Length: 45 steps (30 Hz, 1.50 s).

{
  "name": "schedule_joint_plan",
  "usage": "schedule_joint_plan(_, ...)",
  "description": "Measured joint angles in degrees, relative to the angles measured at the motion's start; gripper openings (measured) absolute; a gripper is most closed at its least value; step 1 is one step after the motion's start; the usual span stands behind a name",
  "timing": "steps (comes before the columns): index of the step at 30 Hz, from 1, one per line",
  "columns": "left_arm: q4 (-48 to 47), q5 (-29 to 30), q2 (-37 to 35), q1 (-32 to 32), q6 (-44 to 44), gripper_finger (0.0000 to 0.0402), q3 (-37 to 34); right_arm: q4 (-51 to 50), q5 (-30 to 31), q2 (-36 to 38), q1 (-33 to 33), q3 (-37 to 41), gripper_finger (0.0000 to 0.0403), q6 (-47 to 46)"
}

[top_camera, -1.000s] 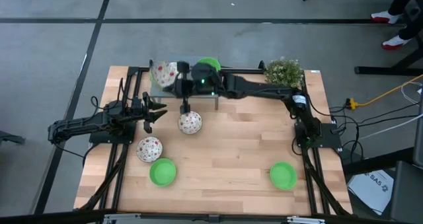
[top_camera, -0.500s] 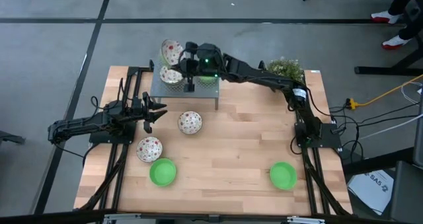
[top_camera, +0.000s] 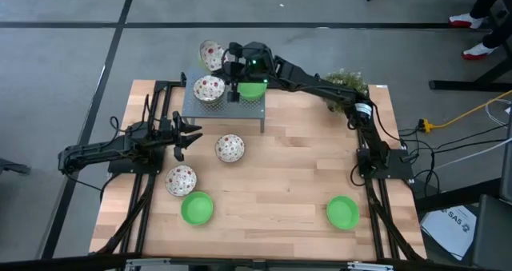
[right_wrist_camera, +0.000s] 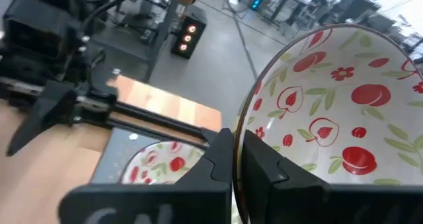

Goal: Pick & Place Mini bowls
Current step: Stack the white bowl on top of the white bowl on the shelf

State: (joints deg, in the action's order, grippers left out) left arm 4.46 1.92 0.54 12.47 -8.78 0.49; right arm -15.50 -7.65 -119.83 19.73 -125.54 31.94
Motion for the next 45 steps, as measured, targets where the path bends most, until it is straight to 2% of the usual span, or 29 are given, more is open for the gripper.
schedule_joint_plan(17, -0.1, 0.0, 0.0, 0.0, 0.0, 0.0125, 0.0, -5.8, -1.6, -4.3, -0.8, 0.2, 0.0014, 0.4)
schedule_joint_plan(45, 0.0, 0.0, 0.0, 0.0, 0.0, 0.0125, 0.0, -5.9, -3.0, -5.8, -2.1, 0.2, 0.0029, 0.5)
